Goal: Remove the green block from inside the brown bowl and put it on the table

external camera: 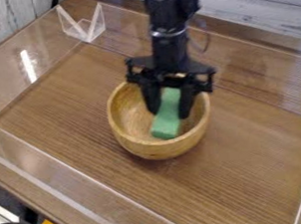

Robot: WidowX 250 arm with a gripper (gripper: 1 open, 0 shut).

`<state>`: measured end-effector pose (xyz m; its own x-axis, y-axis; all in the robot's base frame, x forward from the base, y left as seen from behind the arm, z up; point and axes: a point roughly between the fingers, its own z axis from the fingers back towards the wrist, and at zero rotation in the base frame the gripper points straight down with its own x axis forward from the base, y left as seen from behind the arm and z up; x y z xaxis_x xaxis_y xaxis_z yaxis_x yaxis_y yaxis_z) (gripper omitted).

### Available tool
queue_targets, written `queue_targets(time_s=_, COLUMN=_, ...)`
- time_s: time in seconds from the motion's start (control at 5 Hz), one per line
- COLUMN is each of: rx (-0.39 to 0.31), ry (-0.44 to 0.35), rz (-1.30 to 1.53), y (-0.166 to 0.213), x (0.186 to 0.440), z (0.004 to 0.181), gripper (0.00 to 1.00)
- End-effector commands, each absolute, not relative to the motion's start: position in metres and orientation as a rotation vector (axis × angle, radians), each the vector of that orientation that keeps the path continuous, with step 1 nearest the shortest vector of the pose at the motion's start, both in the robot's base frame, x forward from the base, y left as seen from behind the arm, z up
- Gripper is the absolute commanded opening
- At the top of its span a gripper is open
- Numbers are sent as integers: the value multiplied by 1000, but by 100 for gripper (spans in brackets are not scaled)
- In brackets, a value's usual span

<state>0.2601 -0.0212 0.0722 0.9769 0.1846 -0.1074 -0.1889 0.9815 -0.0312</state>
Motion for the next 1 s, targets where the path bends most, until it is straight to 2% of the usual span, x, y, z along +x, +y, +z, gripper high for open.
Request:
queue_targets(time_s=0.0, rx=-67, ry=16, rz=94, y=-55, x=271, z=108, gripper=0)
queue_targets(time_s=0.4, rx=-66, ry=9, rz=25, y=-118, x=260, z=88, gripper=0)
queue_targets(time_s=0.8, rx=-49, ry=-15, rz=-54, y=-119, x=254, z=59, gripper=0)
